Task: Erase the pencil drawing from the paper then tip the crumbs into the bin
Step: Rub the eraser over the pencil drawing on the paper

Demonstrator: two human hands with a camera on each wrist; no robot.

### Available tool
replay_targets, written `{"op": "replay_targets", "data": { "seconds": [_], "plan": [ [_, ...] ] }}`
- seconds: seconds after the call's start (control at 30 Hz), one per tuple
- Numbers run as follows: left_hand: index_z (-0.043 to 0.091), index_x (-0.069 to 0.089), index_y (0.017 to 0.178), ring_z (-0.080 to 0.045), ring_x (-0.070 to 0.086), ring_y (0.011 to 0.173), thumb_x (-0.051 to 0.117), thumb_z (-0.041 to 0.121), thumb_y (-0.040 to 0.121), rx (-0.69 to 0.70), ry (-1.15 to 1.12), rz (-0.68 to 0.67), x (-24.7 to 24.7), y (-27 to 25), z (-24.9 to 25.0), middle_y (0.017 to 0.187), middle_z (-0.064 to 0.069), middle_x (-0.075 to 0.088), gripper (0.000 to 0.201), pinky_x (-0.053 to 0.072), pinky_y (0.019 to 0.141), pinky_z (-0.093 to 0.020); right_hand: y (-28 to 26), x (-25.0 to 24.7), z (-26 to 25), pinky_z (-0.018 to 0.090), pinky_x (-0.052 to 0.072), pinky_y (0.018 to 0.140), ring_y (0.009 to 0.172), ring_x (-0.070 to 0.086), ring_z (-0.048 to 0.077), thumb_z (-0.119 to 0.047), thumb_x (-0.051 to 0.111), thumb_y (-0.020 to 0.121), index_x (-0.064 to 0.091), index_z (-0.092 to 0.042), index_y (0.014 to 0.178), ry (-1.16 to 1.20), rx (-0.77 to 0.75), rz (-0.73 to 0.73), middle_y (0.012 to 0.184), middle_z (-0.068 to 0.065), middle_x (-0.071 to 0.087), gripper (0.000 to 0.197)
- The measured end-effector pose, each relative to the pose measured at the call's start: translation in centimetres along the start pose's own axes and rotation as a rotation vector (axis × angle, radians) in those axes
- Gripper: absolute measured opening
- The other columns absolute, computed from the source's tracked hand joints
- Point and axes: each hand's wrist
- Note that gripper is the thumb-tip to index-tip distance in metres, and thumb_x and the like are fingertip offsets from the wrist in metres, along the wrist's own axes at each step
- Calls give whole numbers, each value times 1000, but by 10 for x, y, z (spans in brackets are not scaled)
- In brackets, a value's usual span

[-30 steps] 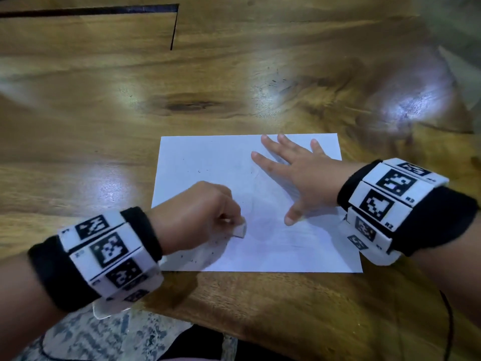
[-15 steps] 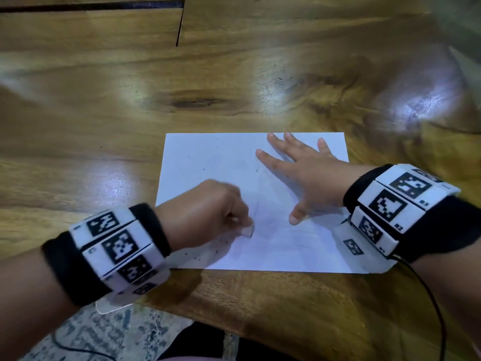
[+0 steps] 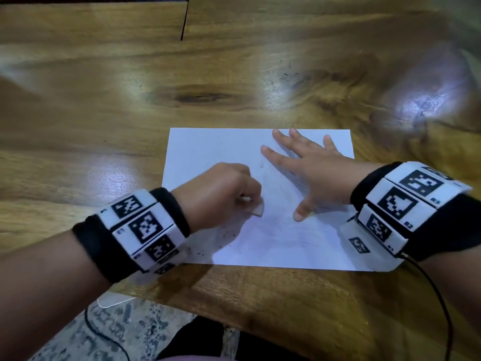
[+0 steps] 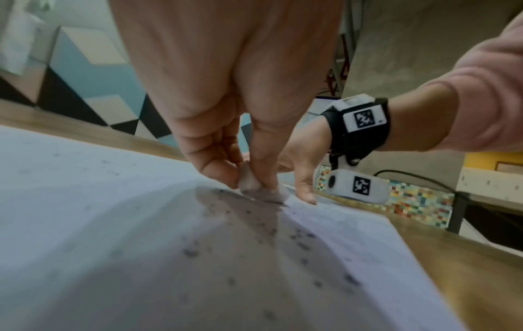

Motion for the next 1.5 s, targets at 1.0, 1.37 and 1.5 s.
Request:
{"op": "replay_targets", "data": {
  "seconds": [1.0, 1.37, 1.5],
  "plan": [
    [18, 67, 75, -1, 50, 63, 60, 29, 80, 16, -76, -122, 2, -27, -8, 73, 10, 50, 14, 36, 59, -15, -1, 3, 0, 59, -9, 112, 136, -35, 14, -55, 78, 60, -28, -38, 140, -19, 1, -9, 146, -8, -41, 134],
    [17, 67, 77, -8, 52, 65, 61, 26, 84, 54, -46, -126, 4, -20, 0, 76, 5, 52, 13, 40, 62, -17, -2, 1, -2, 58, -10, 112, 135, -37, 14, -53, 79, 60, -28, -37, 141, -19, 8, -29, 146, -8, -42, 134],
    [24, 70, 84, 15, 47, 68, 63, 17, 83, -3, -87, -272, -1, -44, -11, 75, 25, 43, 10, 30, 62, -2, -2, 2, -1, 58, -10, 112, 135, -37, 14, -53, 79, 61, -28, -38, 141, -14, 4, -26, 145, -9, -43, 134]
  ]
}}
Point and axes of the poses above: each hand's wrist, its own y-axis towards the middle knuckle, its own x-axis out of the palm, z = x × y
